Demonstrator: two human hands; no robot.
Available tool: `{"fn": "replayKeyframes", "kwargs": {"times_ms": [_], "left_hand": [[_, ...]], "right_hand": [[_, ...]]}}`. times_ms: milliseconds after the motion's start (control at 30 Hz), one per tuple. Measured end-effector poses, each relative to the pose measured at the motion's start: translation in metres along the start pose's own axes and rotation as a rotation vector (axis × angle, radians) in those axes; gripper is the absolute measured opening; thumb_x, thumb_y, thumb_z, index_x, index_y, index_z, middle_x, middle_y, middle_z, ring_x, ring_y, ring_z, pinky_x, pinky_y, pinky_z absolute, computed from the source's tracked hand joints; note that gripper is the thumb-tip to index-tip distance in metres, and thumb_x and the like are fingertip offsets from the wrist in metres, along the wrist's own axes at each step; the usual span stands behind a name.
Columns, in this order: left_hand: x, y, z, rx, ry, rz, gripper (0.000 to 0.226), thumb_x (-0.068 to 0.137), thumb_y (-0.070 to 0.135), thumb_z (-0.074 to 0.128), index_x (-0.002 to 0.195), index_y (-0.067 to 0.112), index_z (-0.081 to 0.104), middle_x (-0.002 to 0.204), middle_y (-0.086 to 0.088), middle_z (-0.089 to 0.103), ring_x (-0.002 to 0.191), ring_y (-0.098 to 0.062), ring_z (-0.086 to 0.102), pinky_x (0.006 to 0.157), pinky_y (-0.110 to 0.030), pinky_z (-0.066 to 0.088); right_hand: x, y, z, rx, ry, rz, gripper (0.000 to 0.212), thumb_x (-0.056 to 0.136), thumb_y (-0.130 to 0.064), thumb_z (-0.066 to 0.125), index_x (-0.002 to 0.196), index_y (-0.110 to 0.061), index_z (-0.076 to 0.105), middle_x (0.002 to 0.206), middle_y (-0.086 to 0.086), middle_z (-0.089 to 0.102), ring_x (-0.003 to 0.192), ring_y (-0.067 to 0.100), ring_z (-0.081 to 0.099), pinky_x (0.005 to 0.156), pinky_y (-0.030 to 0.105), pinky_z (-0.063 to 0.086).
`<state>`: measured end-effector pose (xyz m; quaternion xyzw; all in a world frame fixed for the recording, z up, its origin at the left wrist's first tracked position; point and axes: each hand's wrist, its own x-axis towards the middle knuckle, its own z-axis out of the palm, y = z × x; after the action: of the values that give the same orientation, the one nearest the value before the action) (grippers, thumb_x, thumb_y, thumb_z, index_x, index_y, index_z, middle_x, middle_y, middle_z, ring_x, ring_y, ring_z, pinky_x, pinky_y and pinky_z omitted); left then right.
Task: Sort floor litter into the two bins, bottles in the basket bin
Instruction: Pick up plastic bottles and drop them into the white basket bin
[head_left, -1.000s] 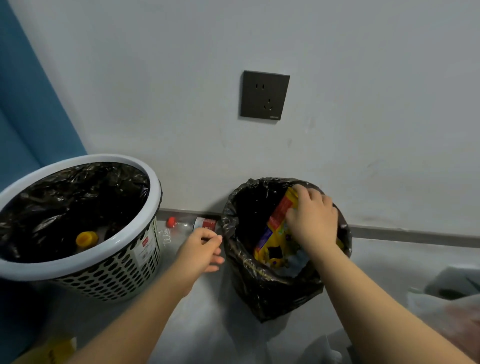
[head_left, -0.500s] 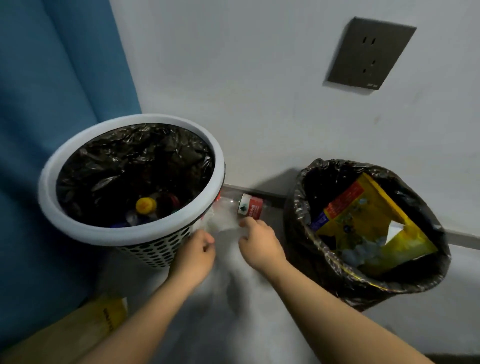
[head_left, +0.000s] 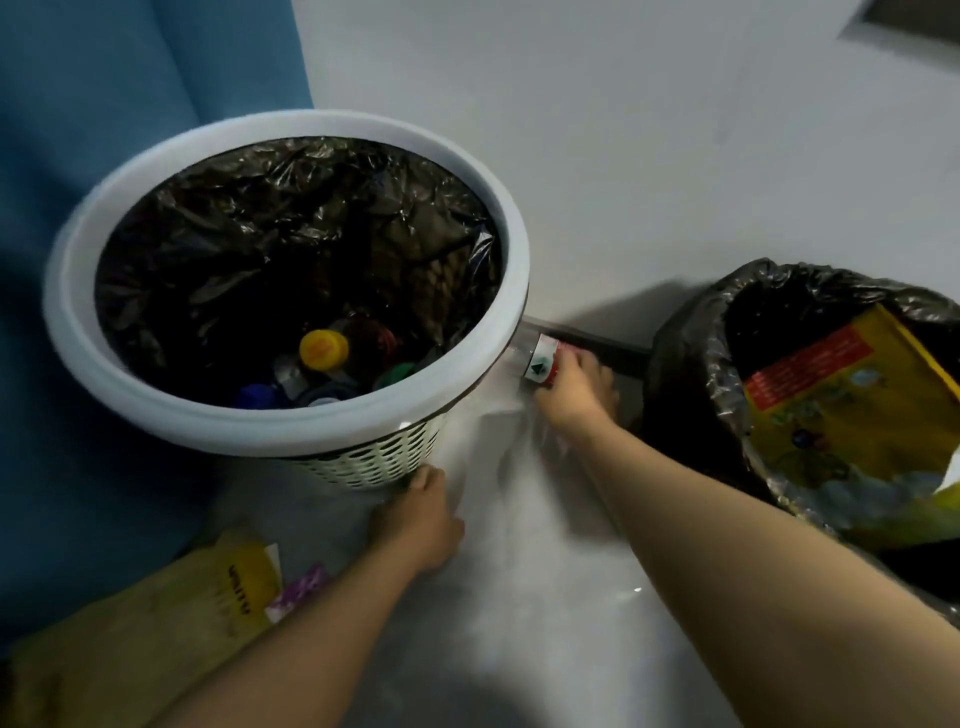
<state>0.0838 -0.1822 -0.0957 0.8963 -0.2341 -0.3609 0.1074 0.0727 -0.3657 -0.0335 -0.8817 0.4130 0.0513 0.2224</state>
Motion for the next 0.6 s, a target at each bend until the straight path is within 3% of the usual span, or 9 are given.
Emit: {"fn": "replayKeyframes", "kwargs": {"times_ms": [233, 300, 467, 600], "left_hand": [[-0.001, -0.011, 0.015, 0.051, 0.022, 0.030, 0.068, 0.083, 0.032, 0.059, 0.140, 0.010, 0.029, 0.153, -0.005, 0.018, 0.136, -0.023, 0.034, 0.108, -0.034, 0.035], [0.000, -0.010, 0.011, 0.054, 0.018, 0.014, 0.064, 0.083, 0.032, 0.060, 0.137, 0.012, 0.032, 0.150, -0.003, 0.022, 0.132, -0.024, 0.039, 0.103, -0.034, 0.039], [-0.002, -0.004, 0.001, 0.163, 0.062, 0.018, 0.055, 0.084, 0.035, 0.058, 0.132, 0.015, 0.039, 0.142, -0.001, 0.033, 0.121, -0.027, 0.049, 0.096, -0.032, 0.041], [-0.003, -0.002, 0.007, 0.151, 0.054, -0.012, 0.053, 0.085, 0.029, 0.056, 0.131, 0.015, 0.036, 0.143, -0.001, 0.027, 0.116, -0.030, 0.052, 0.089, -0.033, 0.043]], "right_hand": [[0.031, 0.001, 0.024, -0.118, -0.090, -0.033, 0.068, 0.087, -0.024, 0.056, 0.145, -0.021, 0.020, 0.154, 0.006, 0.013, 0.141, 0.033, 0.011, 0.113, 0.042, 0.018], [0.034, 0.001, 0.026, -0.201, -0.066, -0.037, 0.073, 0.087, -0.028, 0.056, 0.147, -0.025, 0.015, 0.151, 0.008, 0.017, 0.138, 0.035, 0.016, 0.114, 0.042, 0.015], [0.042, -0.001, 0.029, -0.308, 0.028, -0.045, 0.058, 0.079, -0.027, 0.064, 0.131, -0.022, 0.038, 0.134, 0.011, 0.034, 0.123, 0.034, 0.033, 0.105, 0.040, 0.025], [0.041, 0.002, 0.039, -0.233, 0.044, -0.116, 0.056, 0.078, -0.023, 0.068, 0.125, -0.014, 0.039, 0.135, 0.011, 0.039, 0.124, 0.034, 0.036, 0.105, 0.041, 0.027]]}}
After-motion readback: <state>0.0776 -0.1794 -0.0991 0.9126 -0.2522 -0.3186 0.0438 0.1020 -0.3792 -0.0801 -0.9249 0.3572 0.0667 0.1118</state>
